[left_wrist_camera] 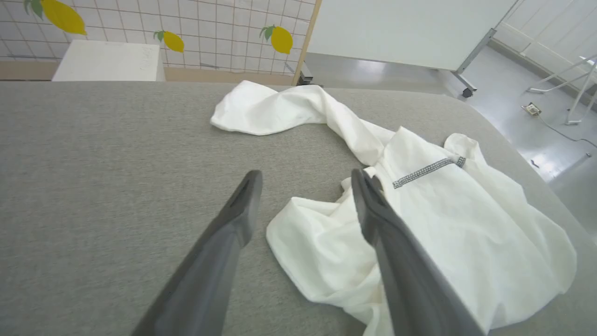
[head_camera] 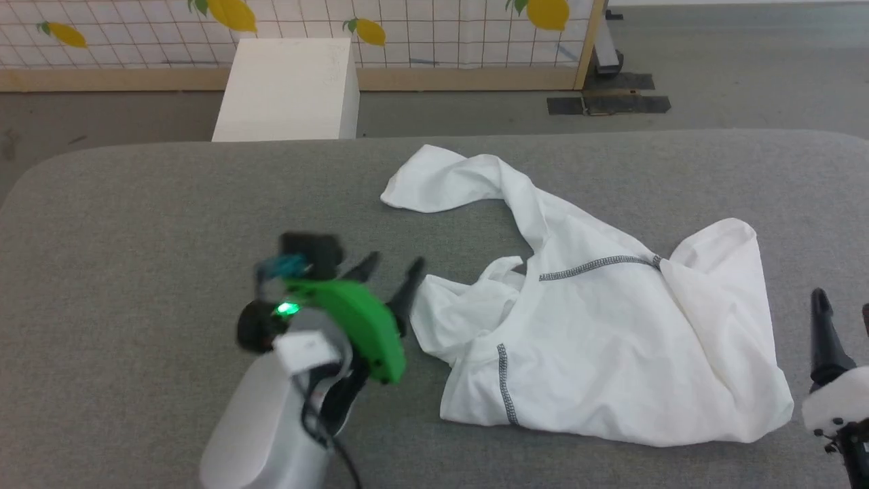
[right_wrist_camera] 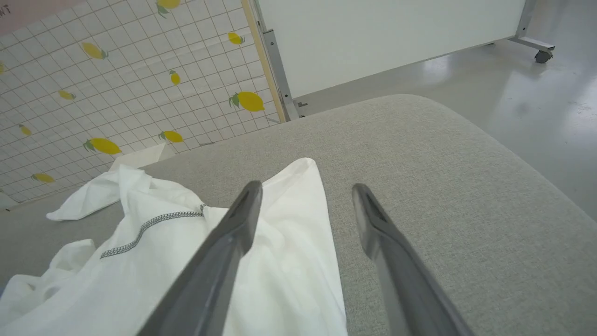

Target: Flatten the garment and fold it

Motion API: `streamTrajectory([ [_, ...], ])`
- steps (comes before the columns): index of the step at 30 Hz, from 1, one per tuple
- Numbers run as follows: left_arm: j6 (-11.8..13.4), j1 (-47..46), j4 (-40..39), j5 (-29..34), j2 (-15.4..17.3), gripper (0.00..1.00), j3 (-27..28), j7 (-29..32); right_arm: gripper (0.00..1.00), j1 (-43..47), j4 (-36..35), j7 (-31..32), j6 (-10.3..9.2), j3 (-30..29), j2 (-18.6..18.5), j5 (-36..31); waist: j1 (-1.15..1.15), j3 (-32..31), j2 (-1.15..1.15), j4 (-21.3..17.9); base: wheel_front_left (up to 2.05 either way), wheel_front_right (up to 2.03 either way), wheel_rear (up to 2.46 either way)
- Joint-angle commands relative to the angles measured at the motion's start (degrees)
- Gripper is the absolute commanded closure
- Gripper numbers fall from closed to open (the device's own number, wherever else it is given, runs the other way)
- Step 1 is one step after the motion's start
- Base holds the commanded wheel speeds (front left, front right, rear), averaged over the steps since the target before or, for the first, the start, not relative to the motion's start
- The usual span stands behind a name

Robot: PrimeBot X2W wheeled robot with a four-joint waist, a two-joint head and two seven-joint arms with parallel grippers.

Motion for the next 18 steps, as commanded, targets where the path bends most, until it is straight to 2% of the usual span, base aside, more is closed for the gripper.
streamTrajectory([
  [1,-0.4,-2.7,1.1,-0.8,-0.2,0.0,-1.3,3.3,0.0,-1.0,-0.4,0.3,-0.09,0.6,0.0,-0.2,0.0,1.3,0.0,-1.2,0.0,0.0,0.0],
  [2,-0.5,-4.8,2.6,-0.3,0.1,0.0,-2.8,7.2,0.0,-1.2,-0.7,0.5,-0.09,1.4,0.0,-0.1,0.0,1.9,0.0,-1.9,0.0,0.0,0.0],
  [5,-0.6,-9.7,6.3,1.4,1.0,0.0,-5.4,13.5,0.0,-1.7,-1.1,0.7,-0.09,3.8,0.0,1.3,0.0,3.7,0.0,-3.8,0.0,0.0,0.0],
  [11,-0.7,-16.4,16.9,6.2,3.2,0.0,-9.2,17.1,0.0,-2.2,0.0,-1.1,-0.09,6.2,0.0,3.5,0.0,7.1,0.0,-7.7,0.0,0.0,0.0],
  [17,-1.2,-16.0,24.8,4.8,3.0,0.0,-11.3,20.5,0.0,-2.1,3.0,-3.6,-0.09,6.1,0.0,4.2,0.0,7.6,0.0,-9.6,0.0,0.0,0.0],
  [18,-1.3,-15.7,25.5,4.3,2.8,0.44,-11.8,21.4,0.0,-1.9,3.2,-3.8,-0.09,6.0,0.0,4.0,0.0,7.4,0.0,-9.5,0.0,0.0,0.0],
])
